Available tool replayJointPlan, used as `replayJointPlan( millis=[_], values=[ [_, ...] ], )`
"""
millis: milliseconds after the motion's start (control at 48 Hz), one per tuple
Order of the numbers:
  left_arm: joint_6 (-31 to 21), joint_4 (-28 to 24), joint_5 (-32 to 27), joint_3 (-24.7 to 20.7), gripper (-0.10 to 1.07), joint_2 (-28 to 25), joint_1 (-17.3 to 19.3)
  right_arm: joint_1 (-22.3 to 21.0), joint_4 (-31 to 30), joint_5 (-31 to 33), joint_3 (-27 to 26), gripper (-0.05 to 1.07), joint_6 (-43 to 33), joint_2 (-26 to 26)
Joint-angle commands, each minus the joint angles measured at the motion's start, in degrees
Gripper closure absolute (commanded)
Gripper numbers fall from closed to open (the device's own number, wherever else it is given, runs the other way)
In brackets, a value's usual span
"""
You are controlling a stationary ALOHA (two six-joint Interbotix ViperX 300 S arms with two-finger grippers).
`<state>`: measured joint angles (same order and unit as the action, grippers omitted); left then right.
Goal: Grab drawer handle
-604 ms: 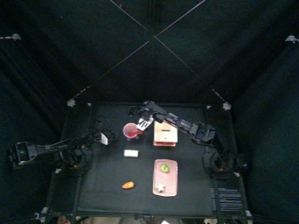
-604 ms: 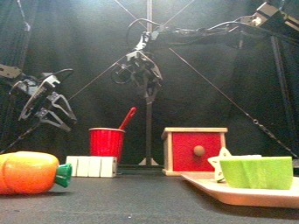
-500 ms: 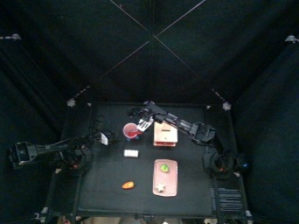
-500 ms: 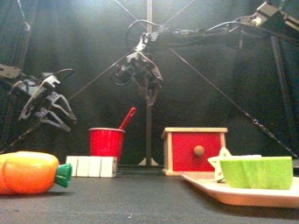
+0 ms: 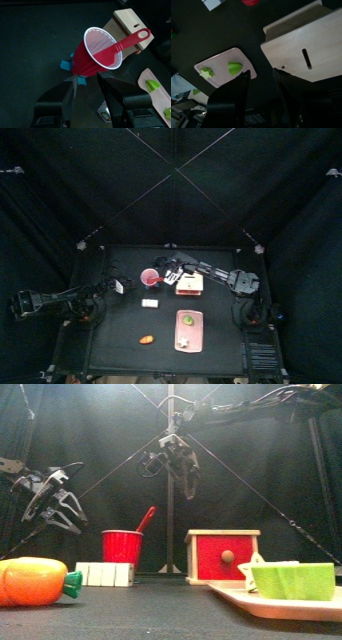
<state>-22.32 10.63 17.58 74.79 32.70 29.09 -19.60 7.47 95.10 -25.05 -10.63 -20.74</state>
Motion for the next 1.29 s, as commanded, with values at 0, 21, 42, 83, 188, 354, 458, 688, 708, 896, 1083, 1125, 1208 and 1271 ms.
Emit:
replayJointPlan(
  millis=[0, 21, 42, 83, 188, 354, 458, 688, 708, 896, 1083, 1125, 1208, 1271],
  values=[
    [0.09, -0.18, 0.35, -0.79, 0.20, -0.09, -0.09, 1.93, -0.09, -3.25, 4.83, 0.24, -0.09, 6.24],
    [0.09, -0.26, 0.35, -0.97, 0.21, -0.09, -0.09, 2.29, -0.09, -3.78, 5.89, 0.24, -0.26, 6.94],
    [0.09, -0.26, 0.35, -1.05, 0.21, -0.09, -0.09, 2.81, -0.09, -4.57, 7.47, 0.24, -0.44, 7.91],
    [0.26, -0.35, 0.44, -1.23, 0.21, -0.09, -0.09, 3.34, -0.09, -5.45, 8.88, 0.24, -0.70, 8.96],
    [0.35, -1.93, 0.70, -1.58, 0.21, -0.09, -0.70, 5.89, 0.00, -9.40, 13.80, 0.24, -1.49, 12.48],
    [0.26, -5.36, 0.79, -2.37, 0.20, 0.09, -1.93, 9.14, -0.18, -15.29, 20.39, 0.24, -3.87, 17.23],
    [0.26, -7.56, 0.88, -3.16, 0.20, 0.18, -2.99, 9.84, -0.18, -17.93, 23.73, 0.24, -5.71, 19.16],
    [0.26, -10.72, 0.88, -3.78, 0.20, 0.70, -5.71, 11.95, 0.44, -25.58, 31.03, 0.24, -6.33, 22.06],
    [0.26, -10.81, 0.88, -3.78, 0.20, 0.79, -5.89, 12.13, 0.62, -26.54, 31.73, 0.24, -6.42, 22.24],
    [0.26, -11.69, 1.23, -3.78, 0.20, 2.37, -7.91, 12.48, 2.81, -33.57, 37.62, 0.24, -6.77, 23.73],
    [0.18, -11.95, 1.23, -3.78, 0.20, 5.19, -10.20, 14.06, 4.83, -40.34, 42.01, 0.24, -6.68, 25.58],
    [0.00, -11.87, 1.23, -3.78, 0.20, 6.15, -10.99, 14.41, 5.10, -41.57, 42.89, 0.24, -6.77, 26.10],
    [-0.09, -11.60, 1.32, -4.04, 0.20, 7.38, -12.66, 15.21, 5.27, -44.21, 44.91, 0.24, -6.77, 27.16],
    [0.00, -11.51, 1.58, -4.39, 0.20, 8.09, -14.59, 15.47, 5.45, -46.23, 46.49, 0.24, -6.77, 27.95]
  ],
)
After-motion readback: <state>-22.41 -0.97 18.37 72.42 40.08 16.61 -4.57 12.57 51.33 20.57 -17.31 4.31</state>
